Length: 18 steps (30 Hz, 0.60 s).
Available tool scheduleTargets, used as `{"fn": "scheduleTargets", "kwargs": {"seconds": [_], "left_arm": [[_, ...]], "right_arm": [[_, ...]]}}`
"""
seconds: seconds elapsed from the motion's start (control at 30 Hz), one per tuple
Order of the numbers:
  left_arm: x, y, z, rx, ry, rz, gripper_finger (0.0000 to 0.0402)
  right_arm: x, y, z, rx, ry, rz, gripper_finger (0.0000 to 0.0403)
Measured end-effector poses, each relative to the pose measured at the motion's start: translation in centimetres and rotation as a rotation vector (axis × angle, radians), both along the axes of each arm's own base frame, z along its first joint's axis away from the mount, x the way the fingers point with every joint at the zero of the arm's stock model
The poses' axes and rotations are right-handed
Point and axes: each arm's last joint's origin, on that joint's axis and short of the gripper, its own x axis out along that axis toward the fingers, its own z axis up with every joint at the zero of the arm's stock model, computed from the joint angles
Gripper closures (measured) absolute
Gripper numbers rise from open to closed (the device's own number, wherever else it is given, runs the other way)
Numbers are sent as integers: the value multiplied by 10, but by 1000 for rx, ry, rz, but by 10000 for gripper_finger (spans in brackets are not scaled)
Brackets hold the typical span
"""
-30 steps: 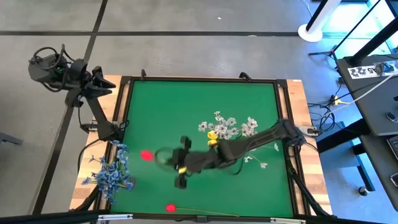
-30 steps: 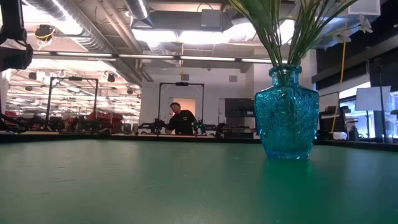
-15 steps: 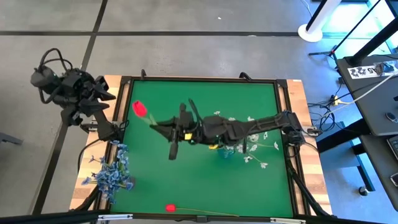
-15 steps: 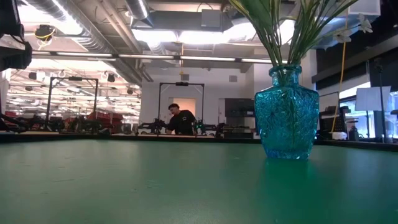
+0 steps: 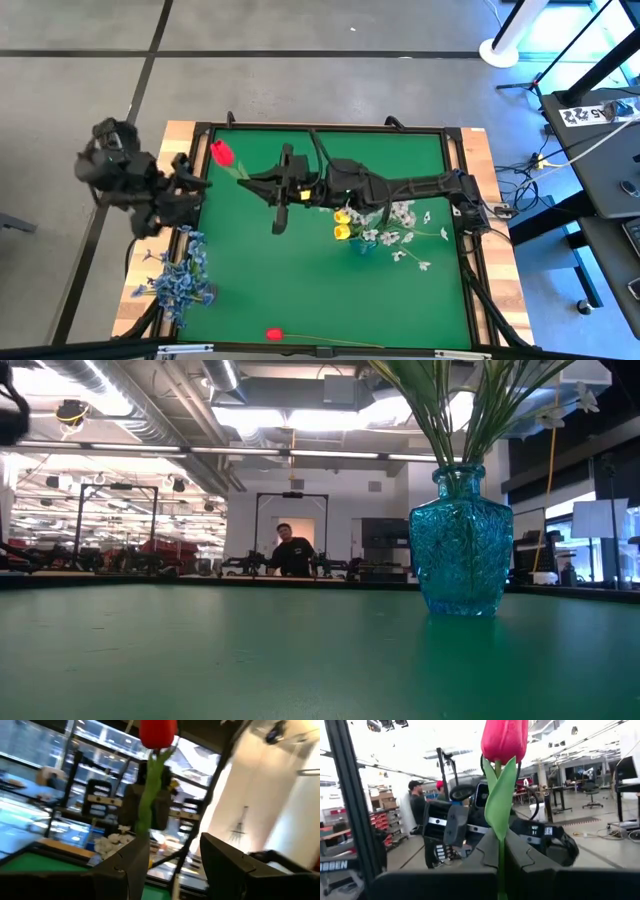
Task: Sort flowers into vase by color
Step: Put the top red tulip into the violet vase
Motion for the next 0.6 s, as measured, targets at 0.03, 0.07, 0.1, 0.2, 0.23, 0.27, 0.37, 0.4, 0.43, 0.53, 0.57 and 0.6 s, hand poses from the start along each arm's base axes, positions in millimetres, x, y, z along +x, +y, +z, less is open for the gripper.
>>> {"fn": "scheduleTargets", "kwargs": {"seconds": [0.03, 0.07, 0.1, 0.2, 0.23, 0.27, 0.37, 0.4, 0.43, 0.53, 0.57, 0.6], "left_arm": [[7, -3, -1, 10, 1, 16, 232], [13, -5, -1, 17, 2, 22, 232], [20, -6, -1, 18, 5, 35, 232], [42, -3, -4, 5, 8, 30, 232], [49, -1, -6, 6, 14, 24, 232], [55, 1, -7, 11, 18, 15, 232], [65, 9, -4, 27, -27, -35, 232], [66, 12, -2, 26, -55, -47, 232], [67, 15, 0, 27, -71, -51, 232], [69, 21, 0, 49, -81, -64, 232], [71, 22, 0, 58, -85, -79, 232], [73, 23, 0, 64, -91, -94, 232]], "right_arm": [[0, 1, 0, -1, 3, 3, 402], [0, 2, -1, 0, 8, 7, 402], [0, 4, -1, 9, 9, 14, 402], [-1, 12, -2, 18, 19, 25, 402], [-2, 15, -2, 18, 28, 21, 402], [-2, 18, -3, 19, 36, 15, 402], [-3, 25, -6, 38, 61, -44, 402], [-4, 27, -6, 44, 69, -65, 402], [-4, 30, -7, 48, 77, -80, 402], [-4, 32, -8, 51, 87, -91, 402], [-4, 31, -8, 56, 87, -98, 402], [-4, 31, -8, 65, 88, -111, 402]]}}
